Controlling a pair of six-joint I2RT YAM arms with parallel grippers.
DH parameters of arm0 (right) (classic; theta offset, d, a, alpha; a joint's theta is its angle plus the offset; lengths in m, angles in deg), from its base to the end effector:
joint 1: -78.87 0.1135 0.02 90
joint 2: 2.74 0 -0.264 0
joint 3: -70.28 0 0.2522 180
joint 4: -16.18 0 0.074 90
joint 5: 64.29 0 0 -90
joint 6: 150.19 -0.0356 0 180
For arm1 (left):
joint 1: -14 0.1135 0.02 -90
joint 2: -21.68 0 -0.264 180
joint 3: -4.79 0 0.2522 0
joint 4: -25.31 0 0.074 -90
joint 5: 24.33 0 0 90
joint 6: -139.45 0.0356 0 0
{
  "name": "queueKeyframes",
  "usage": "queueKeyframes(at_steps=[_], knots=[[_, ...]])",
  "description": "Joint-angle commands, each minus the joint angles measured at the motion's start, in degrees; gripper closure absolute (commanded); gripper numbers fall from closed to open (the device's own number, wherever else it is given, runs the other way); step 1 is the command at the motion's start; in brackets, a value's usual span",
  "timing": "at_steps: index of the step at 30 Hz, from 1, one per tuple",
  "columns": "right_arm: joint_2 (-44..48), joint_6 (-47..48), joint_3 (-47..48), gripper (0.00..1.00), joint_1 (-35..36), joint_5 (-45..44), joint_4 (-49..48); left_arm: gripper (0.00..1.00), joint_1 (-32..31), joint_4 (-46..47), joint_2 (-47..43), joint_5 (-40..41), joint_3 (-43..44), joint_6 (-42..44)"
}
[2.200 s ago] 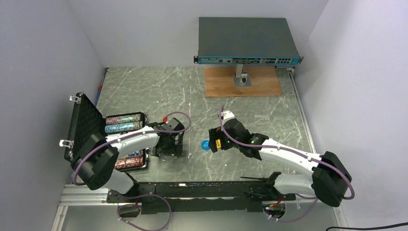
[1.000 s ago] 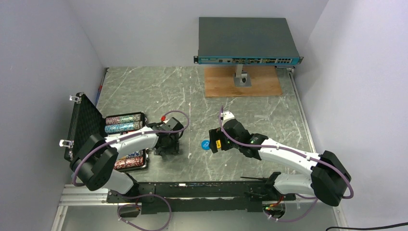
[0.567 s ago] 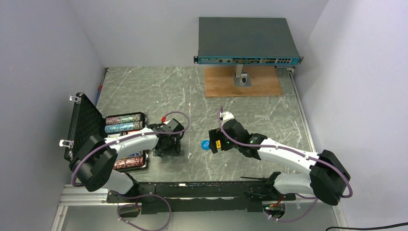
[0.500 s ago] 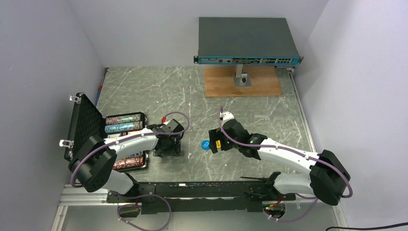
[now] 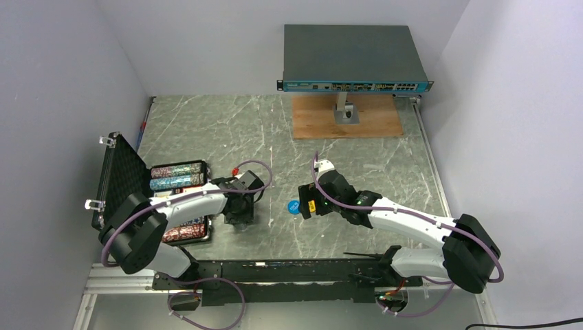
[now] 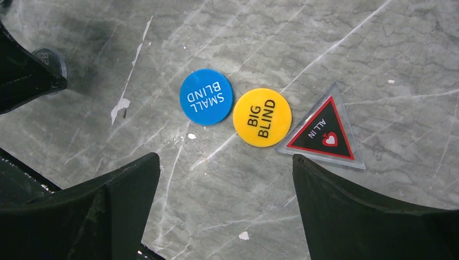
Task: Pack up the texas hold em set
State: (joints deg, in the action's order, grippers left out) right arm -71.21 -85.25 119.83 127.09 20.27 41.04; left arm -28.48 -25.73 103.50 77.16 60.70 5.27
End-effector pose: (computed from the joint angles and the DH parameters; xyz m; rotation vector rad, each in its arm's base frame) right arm 0.1629 0.1772 0.2016 -0.4324 2.3516 0.5177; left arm 0.1773 -0.1527 0.1585 -0.0748 2.8384 -0.0151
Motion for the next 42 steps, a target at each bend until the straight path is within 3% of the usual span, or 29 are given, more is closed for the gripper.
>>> queueKeyframes(at_steps=[1, 10, 14, 18, 26, 34, 42], knots=[[1.23, 0.01, -0.26, 0.06, 0.03, -0.55, -0.56, 0.61, -0.38, -1.67, 2.44, -0.24, -1.63, 0.64], [0.8, 0.0, -0.27, 0.06, 0.05, -0.37, -0.81, 0.73, 0.42, -4.93, -3.94, 3.14, 2.99, 1.73], [0.82, -0.08, -0.56, 0.06, 0.05, -0.22, -1.24, 0.75, 4.4, -5.72, -6.94, 2.53, 4.98, 4.86], [0.84, -0.08, -0.31, 0.07, 0.0, -0.28, -0.9, 0.75, 10.63, -8.17, -11.08, 2.66, 6.74, 8.12], [1.18, -0.25, -0.94, 0.07, 0.05, 0.33, -1.73, 0.7, 31.0, -9.87, -17.21, 0.38, 6.65, 17.27], [1.4, -0.31, -1.55, 0.06, 0.05, 0.76, -2.22, 0.72, 43.6, -8.83, -11.05, -2.71, 10.06, 20.8], [1.18, -0.3, -1.79, 0.06, 0.02, 0.78, -2.74, 0.7, 44.79, -6.22, -3.15, -0.78, 11.88, 17.93]])
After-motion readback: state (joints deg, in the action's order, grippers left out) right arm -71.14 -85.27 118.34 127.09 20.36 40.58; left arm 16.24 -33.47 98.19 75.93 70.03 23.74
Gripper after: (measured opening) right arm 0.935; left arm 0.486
